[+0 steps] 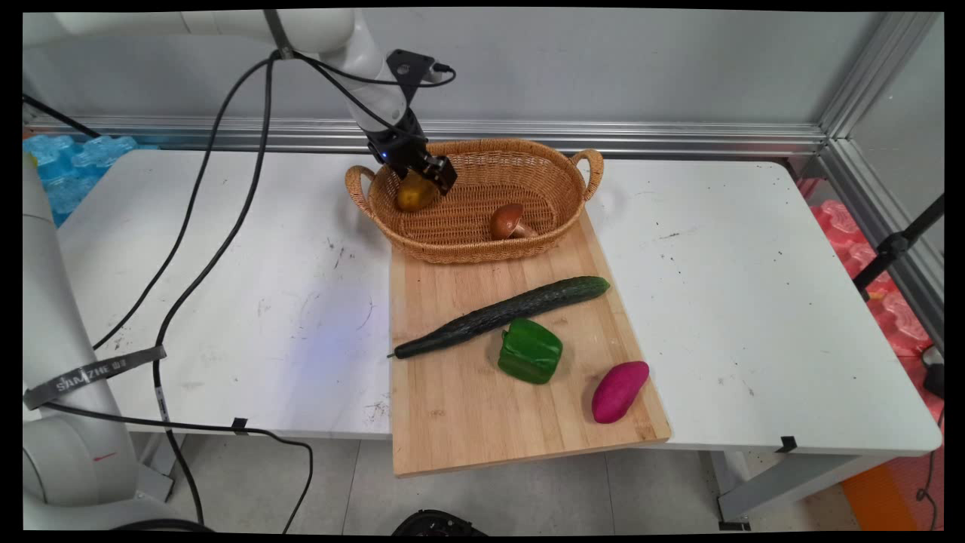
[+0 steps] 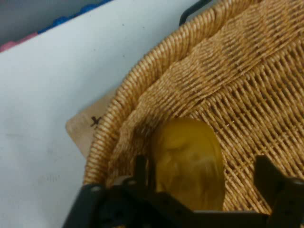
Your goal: Pick up the potato from the vegetable basket, then place the picked object on the cutting board
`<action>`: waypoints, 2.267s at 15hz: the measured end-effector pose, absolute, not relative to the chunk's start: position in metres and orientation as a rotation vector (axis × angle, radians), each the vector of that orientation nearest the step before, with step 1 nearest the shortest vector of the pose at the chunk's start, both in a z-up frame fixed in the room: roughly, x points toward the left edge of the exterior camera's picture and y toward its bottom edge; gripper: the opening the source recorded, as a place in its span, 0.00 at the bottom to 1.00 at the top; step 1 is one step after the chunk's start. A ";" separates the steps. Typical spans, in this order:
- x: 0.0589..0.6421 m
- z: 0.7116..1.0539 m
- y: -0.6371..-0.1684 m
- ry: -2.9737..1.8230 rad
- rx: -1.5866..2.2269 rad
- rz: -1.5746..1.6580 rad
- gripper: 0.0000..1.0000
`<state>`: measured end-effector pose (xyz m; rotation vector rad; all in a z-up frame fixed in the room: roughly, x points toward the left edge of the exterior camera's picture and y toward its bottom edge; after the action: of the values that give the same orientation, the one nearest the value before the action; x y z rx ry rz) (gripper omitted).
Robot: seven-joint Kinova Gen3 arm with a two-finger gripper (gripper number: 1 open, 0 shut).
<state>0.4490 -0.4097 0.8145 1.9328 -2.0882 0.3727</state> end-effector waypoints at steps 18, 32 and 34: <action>0.441 0.869 -0.404 -2.266 1.636 0.368 0.00; 0.431 0.946 -0.324 -2.583 0.830 0.240 0.00; 0.428 0.949 -0.313 -2.607 0.707 0.220 0.00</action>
<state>0.4278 -0.3134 0.9487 0.7067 -2.6073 0.2204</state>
